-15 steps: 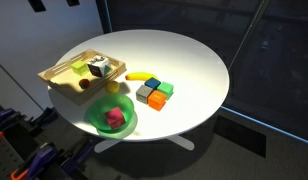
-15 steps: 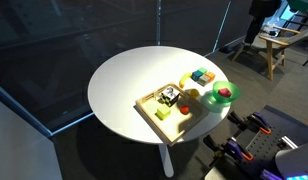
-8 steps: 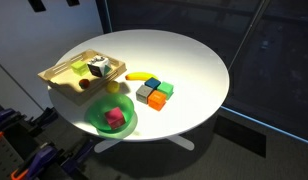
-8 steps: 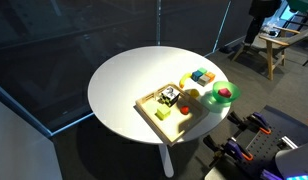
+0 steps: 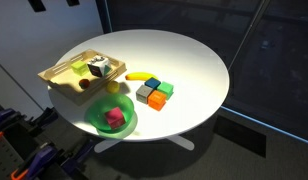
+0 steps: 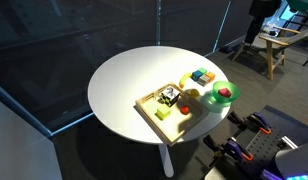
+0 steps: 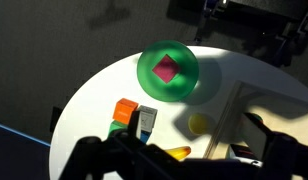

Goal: Pick up the banana plush toy and put it on the lime green block

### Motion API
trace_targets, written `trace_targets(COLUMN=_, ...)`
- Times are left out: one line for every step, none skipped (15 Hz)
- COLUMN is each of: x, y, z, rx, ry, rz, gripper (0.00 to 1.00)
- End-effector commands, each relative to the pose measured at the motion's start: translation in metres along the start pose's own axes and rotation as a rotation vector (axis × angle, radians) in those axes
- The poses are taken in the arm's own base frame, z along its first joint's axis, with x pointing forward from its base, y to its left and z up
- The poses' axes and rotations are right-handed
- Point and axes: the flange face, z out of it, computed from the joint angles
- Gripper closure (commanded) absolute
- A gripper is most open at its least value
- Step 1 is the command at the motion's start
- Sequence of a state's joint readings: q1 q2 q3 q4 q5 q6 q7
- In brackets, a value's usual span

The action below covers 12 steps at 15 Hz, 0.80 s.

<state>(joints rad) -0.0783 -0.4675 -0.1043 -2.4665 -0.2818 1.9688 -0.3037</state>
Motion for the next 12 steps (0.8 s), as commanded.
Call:
trace_targets(x=0.000, y=0.000, z=0.000, rx=0.000, ry=-0.001, rz=0.000, gripper=0.00)
trace_targets(x=0.000, y=0.000, z=0.000, rx=0.000, ry=-0.001, rz=0.000, gripper=0.00)
trace_targets(x=0.000, y=0.000, z=0.000, rx=0.000, ry=-0.001, rz=0.000, gripper=0.00)
trace_targets(x=0.003, y=0.001, z=-0.001, rx=0.000, ry=-0.003, rz=0.004, gripper=0.00)
trace_targets(x=0.007, y=0.001, z=-0.001, rx=0.000, ry=-0.005, rz=0.009, gripper=0.00)
trace_targets(x=0.009, y=0.002, z=-0.001, rx=0.000, ry=-0.008, rz=0.013, gripper=0.00)
trace_targets(x=0.014, y=0.002, z=-0.002, rx=0.000, ry=-0.010, rz=0.018, gripper=0.00)
trace_targets(x=0.016, y=0.003, z=-0.002, rx=0.000, ry=-0.013, rz=0.022, gripper=0.00)
trace_targets(x=0.020, y=0.003, z=-0.002, rx=0.001, ry=-0.014, rz=0.022, gripper=0.00)
trace_targets(x=0.023, y=0.004, z=-0.002, rx=0.001, ry=-0.015, rz=0.022, gripper=0.00)
trace_targets(x=0.027, y=0.005, z=-0.003, rx=0.001, ry=-0.013, rz=0.023, gripper=0.00)
trace_targets(x=0.031, y=0.007, z=-0.003, rx=0.006, ry=-0.010, rz=0.025, gripper=0.00)
